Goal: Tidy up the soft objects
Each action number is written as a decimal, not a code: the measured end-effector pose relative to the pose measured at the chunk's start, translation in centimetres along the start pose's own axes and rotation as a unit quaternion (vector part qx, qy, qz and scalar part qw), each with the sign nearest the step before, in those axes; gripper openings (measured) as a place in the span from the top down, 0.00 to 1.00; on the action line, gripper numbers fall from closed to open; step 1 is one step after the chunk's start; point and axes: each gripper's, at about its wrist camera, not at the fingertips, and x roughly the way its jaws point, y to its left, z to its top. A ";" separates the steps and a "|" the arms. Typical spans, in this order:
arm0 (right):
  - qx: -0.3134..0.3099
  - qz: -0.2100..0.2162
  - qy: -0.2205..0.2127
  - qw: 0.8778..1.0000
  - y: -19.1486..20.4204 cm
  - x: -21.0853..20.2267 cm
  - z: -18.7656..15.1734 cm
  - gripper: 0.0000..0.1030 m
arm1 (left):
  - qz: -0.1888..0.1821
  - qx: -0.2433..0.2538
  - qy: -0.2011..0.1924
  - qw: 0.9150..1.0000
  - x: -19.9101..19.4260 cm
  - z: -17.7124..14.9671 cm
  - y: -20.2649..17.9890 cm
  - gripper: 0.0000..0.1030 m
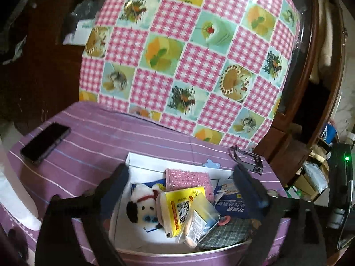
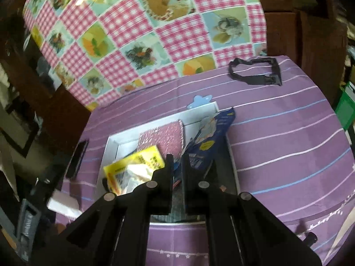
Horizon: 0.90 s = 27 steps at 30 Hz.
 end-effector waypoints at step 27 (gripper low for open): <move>-0.060 0.000 -0.105 0.993 -1.8 -13.3 -11.7 0.38 | 0.006 0.100 0.049 0.994 -14.5 -8.2 -3.1 0.00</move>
